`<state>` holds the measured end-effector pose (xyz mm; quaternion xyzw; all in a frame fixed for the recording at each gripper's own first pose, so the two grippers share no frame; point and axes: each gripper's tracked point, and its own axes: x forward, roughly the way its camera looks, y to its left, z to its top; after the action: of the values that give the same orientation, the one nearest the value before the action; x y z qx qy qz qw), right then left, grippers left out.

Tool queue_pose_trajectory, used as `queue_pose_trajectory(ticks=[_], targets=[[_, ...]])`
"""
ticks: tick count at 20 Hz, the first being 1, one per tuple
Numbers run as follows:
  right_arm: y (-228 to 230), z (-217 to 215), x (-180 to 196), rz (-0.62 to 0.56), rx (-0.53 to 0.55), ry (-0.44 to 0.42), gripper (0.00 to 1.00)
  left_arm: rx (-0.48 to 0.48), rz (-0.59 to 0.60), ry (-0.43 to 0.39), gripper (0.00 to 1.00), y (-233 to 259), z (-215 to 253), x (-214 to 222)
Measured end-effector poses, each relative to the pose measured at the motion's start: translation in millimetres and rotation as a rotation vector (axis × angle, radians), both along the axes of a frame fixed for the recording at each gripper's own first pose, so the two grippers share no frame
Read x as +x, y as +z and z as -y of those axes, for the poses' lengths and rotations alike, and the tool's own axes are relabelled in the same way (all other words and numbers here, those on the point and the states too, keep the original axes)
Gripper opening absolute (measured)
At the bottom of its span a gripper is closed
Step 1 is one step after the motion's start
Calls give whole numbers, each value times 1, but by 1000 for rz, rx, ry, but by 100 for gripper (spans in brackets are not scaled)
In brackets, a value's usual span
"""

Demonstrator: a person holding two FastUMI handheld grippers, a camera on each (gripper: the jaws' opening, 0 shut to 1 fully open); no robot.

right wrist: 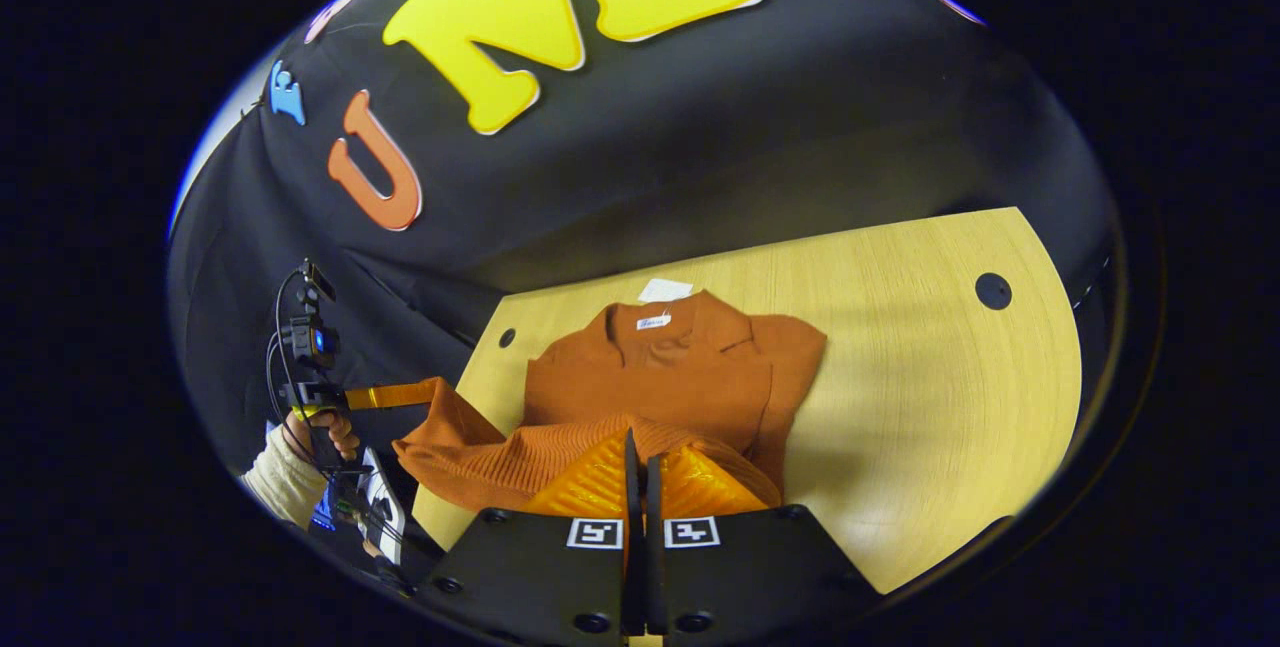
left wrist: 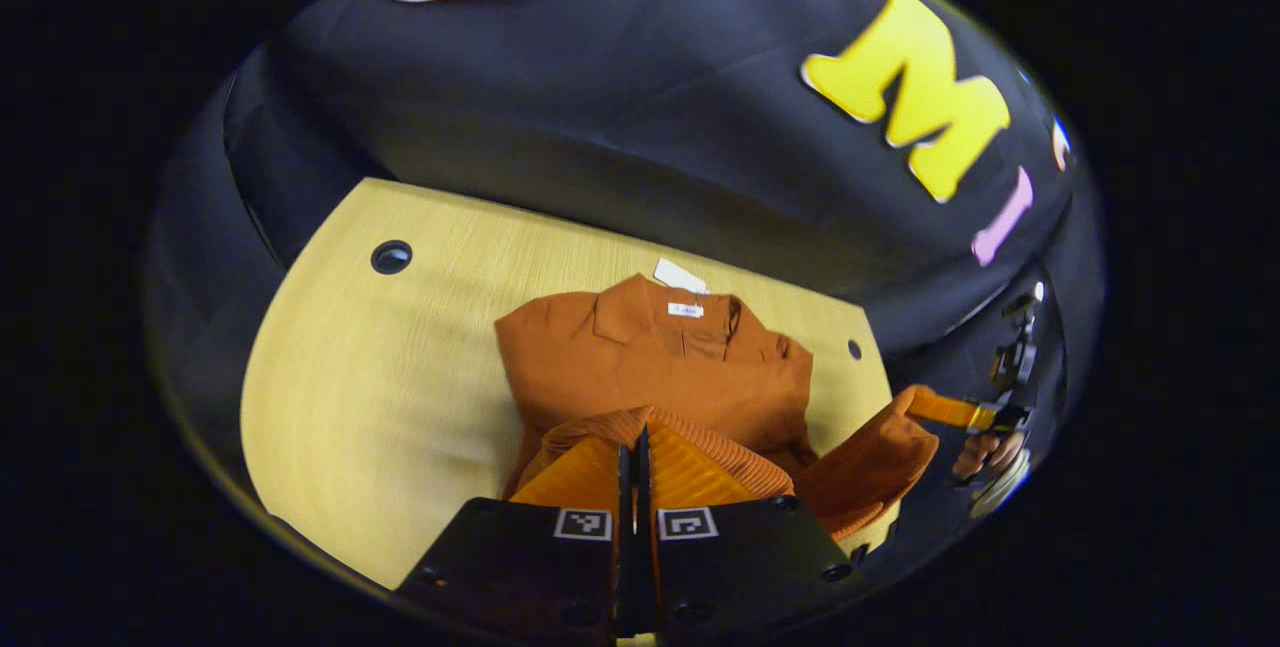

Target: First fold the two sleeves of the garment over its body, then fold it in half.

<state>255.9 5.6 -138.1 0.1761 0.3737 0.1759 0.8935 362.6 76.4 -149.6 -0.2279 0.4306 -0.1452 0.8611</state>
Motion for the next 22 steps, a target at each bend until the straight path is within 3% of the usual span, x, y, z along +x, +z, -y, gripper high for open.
queue_pose_trajectory(ticks=[4, 8, 12, 17, 22], targets=[[-23, 8, 69, -9, 50, -92, 1, -113, -26, 91, 3, -41, -3, 62], [-90, 24, 130, -80, 146, -242, 0, -202, -91, 176, 3, -96, -4, 101], [-107, 56, 144, -127, 237, -347, 0, -294, -150, 261, 3, -128, -6, 112], [-89, 97, 133, -122, 435, -410, 1, -547, -126, 455, 3, -124, -16, 129], [-95, 111, 131, -180, 621, -497, 0, -787, -171, 630, 3, -131, -24, 134]])
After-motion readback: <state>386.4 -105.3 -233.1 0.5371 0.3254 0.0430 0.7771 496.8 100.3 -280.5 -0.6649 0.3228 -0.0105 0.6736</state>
